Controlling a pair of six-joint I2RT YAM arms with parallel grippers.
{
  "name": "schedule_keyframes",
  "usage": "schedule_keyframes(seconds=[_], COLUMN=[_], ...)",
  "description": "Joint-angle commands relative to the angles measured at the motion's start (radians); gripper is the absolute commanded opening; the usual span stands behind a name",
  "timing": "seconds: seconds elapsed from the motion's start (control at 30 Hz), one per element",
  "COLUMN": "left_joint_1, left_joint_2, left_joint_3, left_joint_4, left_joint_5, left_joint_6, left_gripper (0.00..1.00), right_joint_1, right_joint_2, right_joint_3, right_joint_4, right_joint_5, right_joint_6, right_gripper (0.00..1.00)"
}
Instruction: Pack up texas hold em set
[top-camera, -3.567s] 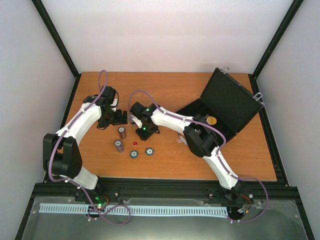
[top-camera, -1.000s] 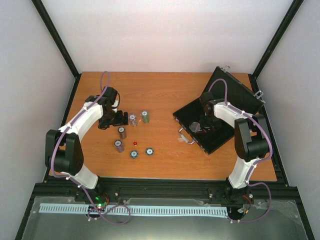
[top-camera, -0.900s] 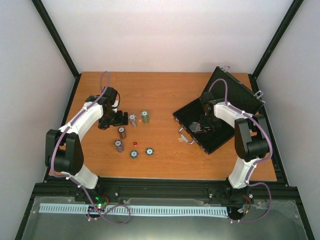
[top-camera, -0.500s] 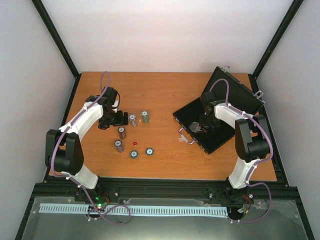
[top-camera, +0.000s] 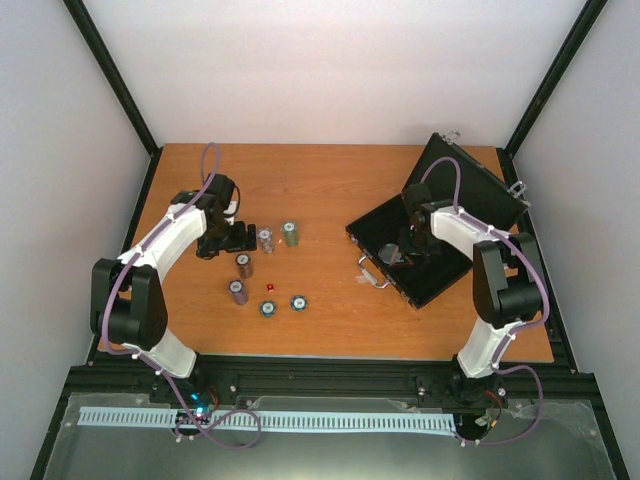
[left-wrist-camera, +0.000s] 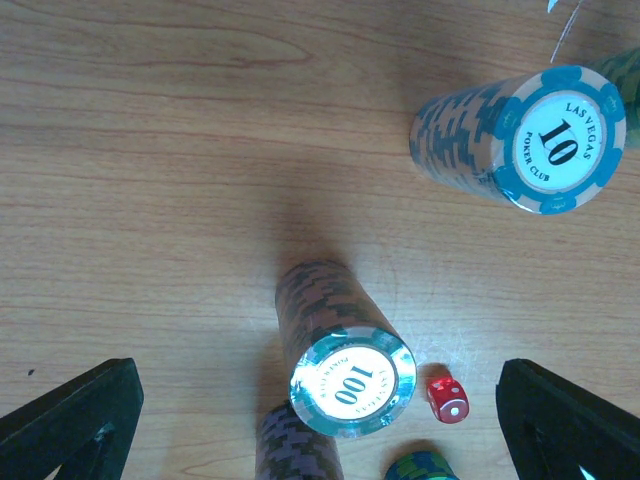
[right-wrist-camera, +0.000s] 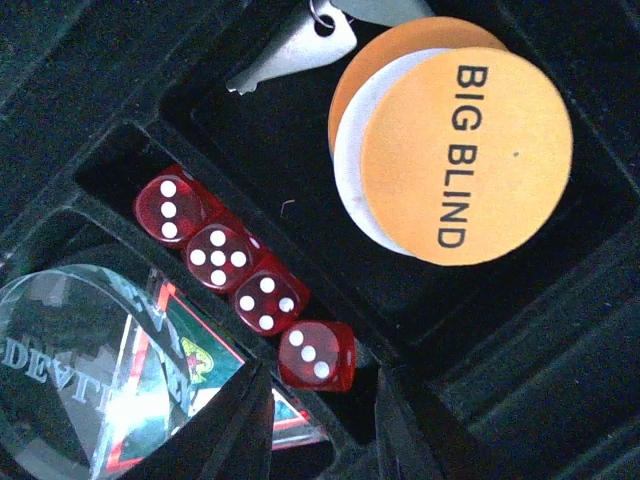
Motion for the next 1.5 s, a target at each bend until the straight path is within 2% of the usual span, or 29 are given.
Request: schedule_keyframes(seconds=[0.0, 0.33, 0.47, 0.63, 0.77, 0.97, 1.13, 1.47], left_joint_1=[-0.004, -0.004, -0.004, -0.004, -0.004, -0.004, -0.005, -0.004], left_joint_2=[-0.019, -0.028, -0.033, -0.041, -0.046, -0.06, -0.081, -0.11], left_joint_3=[0.02, 0.017, 0.021, 0.018, 0.016, 0.021, 0.017, -0.002], left_joint_4=[0.004, 0.005, 0.002, 0.002, 0.003, -0.006, -0.018, -0.012], left_joint_5=[0.003, 0.002, -0.001, -0.003, -0.006, -0.016, -0.026, -0.022], left_joint_6=[0.011, 0.011, 0.009, 0.008, 0.005, -0.001, 0.005, -0.003], left_gripper=[1.0, 1.0, 1.0, 1.0, 1.0, 1.0, 1.0, 1.0], right_joint_1=[-0.007, 0.046, 0.121, 0.321, 0.465, 0.591, 0.649, 0.742], right_joint_2=[-0.052, -0.101, -0.088, 0.008, 0.13, 0.3, 0.393, 0.484], right_joint_3=[0.016, 0.113, 0.137, 0.271, 0.4, 0.563, 0.682, 0.75], right_joint_4=[-0.038, -0.101, -0.068, -0.079, -0.089, -0.102, -0.138, -0.167], right_joint_5=[0.028, -0.027, -0.144, -0.197, -0.231, -0.261, -0.289, -0.298], right_joint_6=[0.0, -0.042, -0.049, -0.122, -0.143, -0.162, -0.202, -0.211], right_gripper=[0.31, 0.32, 0.33, 0.52, 0.63, 0.64, 0.64, 0.64])
